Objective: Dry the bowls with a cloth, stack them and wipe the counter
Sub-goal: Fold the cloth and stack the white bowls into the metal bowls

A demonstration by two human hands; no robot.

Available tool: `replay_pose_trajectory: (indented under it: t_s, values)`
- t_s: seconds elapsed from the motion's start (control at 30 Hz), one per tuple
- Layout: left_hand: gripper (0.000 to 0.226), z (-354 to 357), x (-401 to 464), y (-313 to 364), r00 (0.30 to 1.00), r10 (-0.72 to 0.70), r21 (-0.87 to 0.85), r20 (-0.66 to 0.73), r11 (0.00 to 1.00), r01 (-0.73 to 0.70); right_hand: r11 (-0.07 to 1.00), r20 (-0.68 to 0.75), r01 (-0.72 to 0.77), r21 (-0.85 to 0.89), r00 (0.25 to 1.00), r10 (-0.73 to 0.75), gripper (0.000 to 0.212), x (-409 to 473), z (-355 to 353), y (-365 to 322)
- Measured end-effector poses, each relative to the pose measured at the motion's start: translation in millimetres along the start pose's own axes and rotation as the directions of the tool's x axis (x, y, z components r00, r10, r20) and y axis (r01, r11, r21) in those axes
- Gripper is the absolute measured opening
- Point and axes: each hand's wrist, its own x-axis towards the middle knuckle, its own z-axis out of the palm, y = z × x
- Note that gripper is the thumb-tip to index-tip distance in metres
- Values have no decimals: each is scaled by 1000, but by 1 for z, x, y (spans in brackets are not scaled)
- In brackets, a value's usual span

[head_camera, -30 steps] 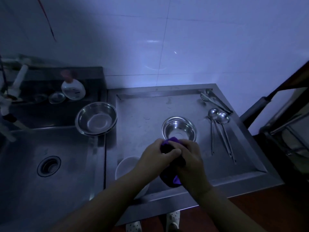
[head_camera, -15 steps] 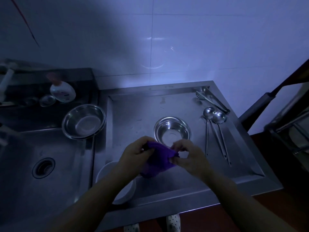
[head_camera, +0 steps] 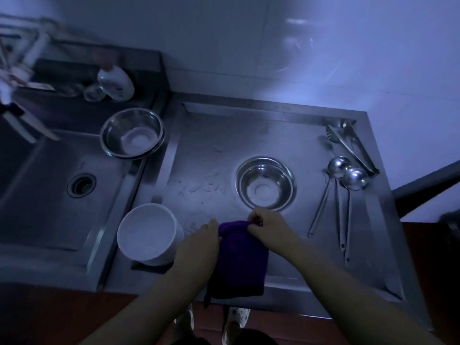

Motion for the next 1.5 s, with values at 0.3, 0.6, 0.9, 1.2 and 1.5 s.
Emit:
replay_pose_trajectory:
  t_s: [0.3, 0.6, 0.9, 1.2, 1.5]
  values:
    - [18, -28, -15, -8, 957, -8, -209, -291, 976, -56, 998, -62, 59, 2, 996, -59, 21, 36, 21, 16]
    - [44, -43, -59, -90, 609, -739, -767, -289, 560, 315, 948, 48, 173, 266, 980, -192, 11, 42, 51, -55]
    - [52, 7, -49, -95, 706, -706, -998, -65, 37, -55, 859, 234, 51, 510, 952, -195, 44, 48, 117, -93]
    - [53, 32, -36, -91, 666, -746, -978, 18, -151, -143, 715, 178, 62, 696, 950, -256, 36, 45, 152, -97]
    - [58, 26, -32, -86, 663, -748, -978, 44, -167, -124, 691, 113, 111, 714, 956, -270, 33, 36, 141, -105]
